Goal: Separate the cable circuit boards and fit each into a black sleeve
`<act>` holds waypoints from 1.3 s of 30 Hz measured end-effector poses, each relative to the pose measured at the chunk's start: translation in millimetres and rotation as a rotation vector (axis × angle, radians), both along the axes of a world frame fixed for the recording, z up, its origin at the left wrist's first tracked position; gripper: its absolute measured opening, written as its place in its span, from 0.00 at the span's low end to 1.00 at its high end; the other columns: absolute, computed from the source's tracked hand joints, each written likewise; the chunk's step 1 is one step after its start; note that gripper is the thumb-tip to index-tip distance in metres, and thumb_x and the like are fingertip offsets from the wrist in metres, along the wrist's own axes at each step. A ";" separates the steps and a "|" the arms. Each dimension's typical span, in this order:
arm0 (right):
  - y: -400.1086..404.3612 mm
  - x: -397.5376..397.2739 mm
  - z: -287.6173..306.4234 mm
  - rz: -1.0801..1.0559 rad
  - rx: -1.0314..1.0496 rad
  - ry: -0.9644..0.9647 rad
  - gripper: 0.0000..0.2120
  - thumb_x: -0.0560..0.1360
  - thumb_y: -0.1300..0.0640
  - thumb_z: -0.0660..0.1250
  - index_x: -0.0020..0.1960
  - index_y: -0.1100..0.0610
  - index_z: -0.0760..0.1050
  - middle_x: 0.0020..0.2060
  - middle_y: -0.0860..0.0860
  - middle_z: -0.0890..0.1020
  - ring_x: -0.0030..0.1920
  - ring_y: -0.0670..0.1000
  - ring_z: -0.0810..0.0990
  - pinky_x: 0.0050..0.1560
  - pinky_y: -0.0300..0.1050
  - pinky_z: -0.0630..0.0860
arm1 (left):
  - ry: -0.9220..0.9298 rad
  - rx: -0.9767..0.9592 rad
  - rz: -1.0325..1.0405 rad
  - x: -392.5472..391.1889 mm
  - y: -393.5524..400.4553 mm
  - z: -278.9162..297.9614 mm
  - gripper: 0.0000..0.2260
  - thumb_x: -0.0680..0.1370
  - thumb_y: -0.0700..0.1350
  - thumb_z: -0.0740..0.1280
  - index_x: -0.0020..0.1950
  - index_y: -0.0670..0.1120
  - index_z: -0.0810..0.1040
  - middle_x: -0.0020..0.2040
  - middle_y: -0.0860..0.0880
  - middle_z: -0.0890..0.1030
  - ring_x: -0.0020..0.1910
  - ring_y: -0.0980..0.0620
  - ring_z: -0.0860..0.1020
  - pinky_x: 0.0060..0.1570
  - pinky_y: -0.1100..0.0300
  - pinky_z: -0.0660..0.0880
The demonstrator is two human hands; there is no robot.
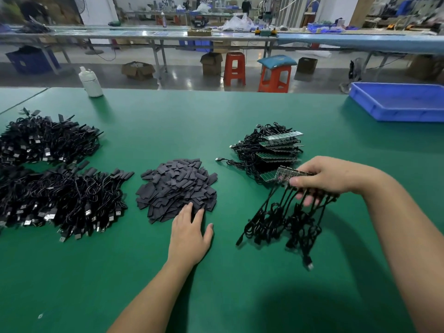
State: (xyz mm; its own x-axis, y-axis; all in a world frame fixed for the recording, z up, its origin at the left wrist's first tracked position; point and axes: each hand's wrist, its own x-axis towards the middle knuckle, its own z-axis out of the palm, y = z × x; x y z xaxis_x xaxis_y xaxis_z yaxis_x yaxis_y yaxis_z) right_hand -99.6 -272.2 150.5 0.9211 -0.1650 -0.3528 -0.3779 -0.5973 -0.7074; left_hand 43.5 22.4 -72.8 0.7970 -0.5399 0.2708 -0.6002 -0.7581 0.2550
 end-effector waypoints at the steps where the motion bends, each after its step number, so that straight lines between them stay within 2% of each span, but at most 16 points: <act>1: 0.6 -2.9 0.3 0.010 0.031 0.047 0.17 0.74 0.46 0.68 0.49 0.61 0.77 0.38 0.53 0.86 0.40 0.58 0.87 0.34 0.46 0.82 | -0.007 -0.010 -0.001 -0.2 0.4 0.2 0.24 0.79 0.58 0.62 0.72 0.48 0.72 0.75 0.41 0.66 0.74 0.43 0.63 0.73 0.47 0.61; 3: -0.8 -9.4 -2.0 0.046 0.047 0.129 0.20 0.74 0.43 0.68 0.50 0.62 0.79 0.35 0.52 0.85 0.41 0.58 0.87 0.32 0.42 0.80 | -0.060 -0.039 -0.019 -1.1 0.0 1.8 0.23 0.78 0.55 0.65 0.70 0.47 0.74 0.74 0.40 0.67 0.73 0.41 0.65 0.72 0.46 0.62; 6: -3.2 -13.2 -5.9 0.098 0.004 0.156 0.27 0.71 0.38 0.70 0.48 0.64 0.76 0.34 0.52 0.80 0.43 0.55 0.87 0.37 0.38 0.78 | -0.188 -0.078 -0.111 -3.9 1.4 5.6 0.21 0.76 0.47 0.70 0.68 0.45 0.76 0.70 0.40 0.72 0.69 0.42 0.69 0.70 0.45 0.64; 8: -2.5 -12.8 -7.6 0.142 -0.033 0.137 0.23 0.73 0.40 0.70 0.45 0.61 0.75 0.33 0.46 0.80 0.41 0.48 0.87 0.37 0.35 0.77 | -0.267 -0.068 -0.218 -11.7 1.7 14.1 0.22 0.72 0.43 0.71 0.67 0.45 0.77 0.67 0.43 0.76 0.64 0.44 0.73 0.63 0.47 0.69; 10: 3.7 -11.7 -5.1 0.202 -0.157 0.121 0.12 0.75 0.41 0.67 0.45 0.50 0.75 0.34 0.35 0.81 0.39 0.34 0.82 0.37 0.27 0.73 | -0.243 -0.124 -0.357 -27.7 -8.9 30.2 0.21 0.72 0.42 0.70 0.65 0.45 0.78 0.62 0.47 0.80 0.59 0.49 0.75 0.58 0.49 0.73; 12: 9.7 -8.3 -4.6 0.247 -0.341 0.095 0.13 0.78 0.42 0.66 0.56 0.48 0.77 0.48 0.34 0.82 0.50 0.35 0.80 0.53 0.32 0.74 | -0.012 -0.299 -0.416 -49.7 -33.5 56.8 0.18 0.77 0.46 0.66 0.67 0.47 0.76 0.61 0.52 0.80 0.59 0.54 0.75 0.61 0.54 0.73; 14: 16.3 -1.9 -3.4 0.263 -0.420 0.081 0.17 0.79 0.43 0.65 0.62 0.52 0.76 0.57 0.43 0.81 0.57 0.46 0.79 0.63 0.46 0.73 | 0.386 -0.480 -0.377 -68.2 -62.5 90.3 0.20 0.79 0.56 0.60 0.70 0.54 0.73 0.61 0.57 0.79 0.60 0.61 0.75 0.63 0.64 0.70; 15: 19.6 0.5 -3.7 0.274 -0.416 0.068 0.14 0.80 0.44 0.65 0.60 0.52 0.77 0.54 0.46 0.83 0.53 0.48 0.80 0.61 0.48 0.74 | 0.548 -0.560 -0.368 -75.5 -75.5 104.2 0.19 0.78 0.59 0.59 0.68 0.60 0.73 0.59 0.60 0.80 0.57 0.63 0.76 0.60 0.67 0.71; 17: 24.5 4.5 -3.8 0.291 -0.432 0.043 0.11 0.80 0.46 0.64 0.50 0.53 0.77 0.43 0.50 0.82 0.43 0.52 0.78 0.50 0.49 0.74 | 0.655 -0.667 -0.350 -83.0 -96.3 121.8 0.10 0.77 0.59 0.62 0.57 0.69 0.75 0.48 0.58 0.83 0.48 0.60 0.79 0.52 0.66 0.76; 19: 27.7 6.9 -3.9 0.263 -0.468 0.011 0.14 0.81 0.46 0.62 0.45 0.55 0.75 0.35 0.49 0.77 0.36 0.50 0.72 0.41 0.47 0.70 | 0.691 -0.707 -0.291 -81.6 -104.7 132.7 0.04 0.79 0.51 0.64 0.49 0.60 0.78 0.41 0.53 0.84 0.41 0.54 0.82 0.49 0.54 0.80; 22: 33.8 9.0 -7.7 0.202 -0.498 -0.089 0.15 0.82 0.47 0.61 0.42 0.53 0.76 0.32 0.46 0.76 0.34 0.47 0.72 0.38 0.45 0.69 | 0.734 -0.697 -0.244 -70.6 -107.8 134.3 0.05 0.80 0.45 0.65 0.46 0.48 0.80 0.38 0.50 0.85 0.39 0.53 0.85 0.44 0.46 0.82; 25: 42.0 11.2 -16.2 0.139 -0.589 -0.210 0.12 0.81 0.48 0.62 0.40 0.50 0.77 0.33 0.46 0.79 0.37 0.48 0.76 0.40 0.46 0.73 | 0.697 -0.674 -0.224 -64.9 -106.8 136.7 0.06 0.80 0.44 0.66 0.43 0.49 0.79 0.36 0.50 0.85 0.37 0.56 0.84 0.40 0.47 0.83; 29: 49.0 15.3 -25.7 0.031 -0.667 -0.279 0.12 0.79 0.48 0.63 0.37 0.44 0.76 0.30 0.44 0.78 0.35 0.47 0.75 0.41 0.47 0.76 | 0.622 -0.677 -0.174 -68.2 -107.5 137.8 0.08 0.80 0.43 0.65 0.42 0.50 0.79 0.34 0.50 0.84 0.35 0.58 0.84 0.38 0.50 0.83; 33: 52.7 15.8 -28.1 -0.034 -0.679 -0.269 0.17 0.79 0.46 0.63 0.31 0.41 0.71 0.28 0.43 0.76 0.34 0.46 0.74 0.37 0.45 0.73 | 0.560 -0.667 -0.115 -72.3 -110.7 137.7 0.07 0.80 0.44 0.65 0.44 0.46 0.81 0.35 0.49 0.84 0.36 0.57 0.84 0.40 0.52 0.82; 36: 57.6 18.1 -30.6 -0.100 -0.700 -0.268 0.15 0.79 0.46 0.63 0.33 0.44 0.75 0.27 0.44 0.76 0.33 0.47 0.75 0.34 0.43 0.69 | 0.512 -0.644 -0.080 -74.0 -111.9 140.3 0.08 0.80 0.45 0.64 0.47 0.46 0.82 0.37 0.48 0.84 0.37 0.50 0.83 0.41 0.50 0.81; 39: 60.5 17.6 -32.7 -0.129 -0.680 -0.263 0.18 0.80 0.46 0.62 0.32 0.46 0.73 0.27 0.46 0.77 0.33 0.47 0.75 0.30 0.42 0.66 | 0.400 -0.561 -0.078 -71.9 -108.7 142.5 0.08 0.80 0.47 0.64 0.47 0.47 0.81 0.37 0.49 0.84 0.38 0.50 0.83 0.42 0.50 0.79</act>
